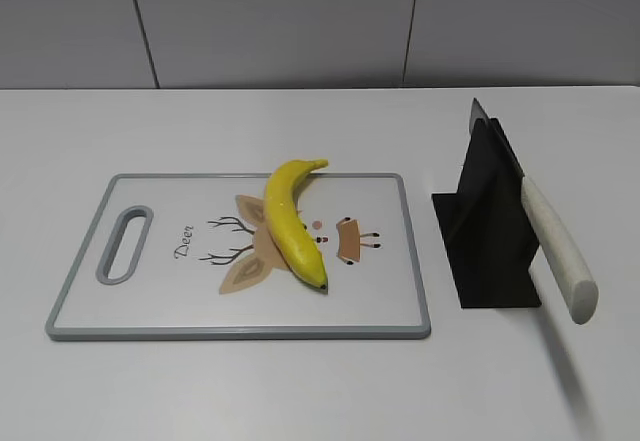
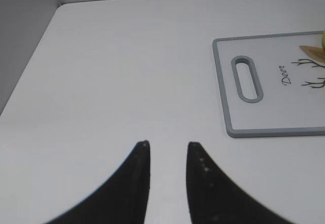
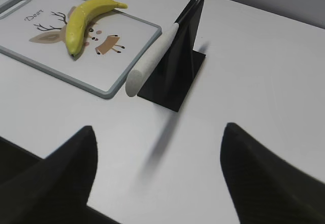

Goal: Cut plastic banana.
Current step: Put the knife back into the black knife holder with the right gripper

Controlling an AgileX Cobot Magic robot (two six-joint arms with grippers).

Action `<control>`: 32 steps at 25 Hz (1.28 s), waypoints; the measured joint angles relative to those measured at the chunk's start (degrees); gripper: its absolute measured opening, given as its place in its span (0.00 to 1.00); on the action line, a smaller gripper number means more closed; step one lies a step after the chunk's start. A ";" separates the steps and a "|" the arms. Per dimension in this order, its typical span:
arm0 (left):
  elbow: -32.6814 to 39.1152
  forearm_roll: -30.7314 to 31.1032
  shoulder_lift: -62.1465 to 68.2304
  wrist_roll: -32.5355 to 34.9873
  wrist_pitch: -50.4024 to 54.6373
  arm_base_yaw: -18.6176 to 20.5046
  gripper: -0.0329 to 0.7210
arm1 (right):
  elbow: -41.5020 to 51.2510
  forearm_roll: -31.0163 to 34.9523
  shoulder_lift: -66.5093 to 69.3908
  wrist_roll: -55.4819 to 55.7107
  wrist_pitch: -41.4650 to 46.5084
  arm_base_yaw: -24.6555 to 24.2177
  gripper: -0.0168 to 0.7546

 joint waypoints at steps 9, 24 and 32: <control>0.00 0.00 0.00 0.00 0.00 0.00 0.36 | 0.00 -0.14 0.00 0.24 0.00 -3.26 0.78; 0.00 0.00 0.00 0.00 0.00 0.00 0.36 | 0.00 -0.19 0.00 0.30 0.02 -22.34 0.78; 0.00 0.00 0.00 0.00 0.00 0.00 0.36 | 0.00 -0.19 0.00 0.30 0.02 -22.34 0.78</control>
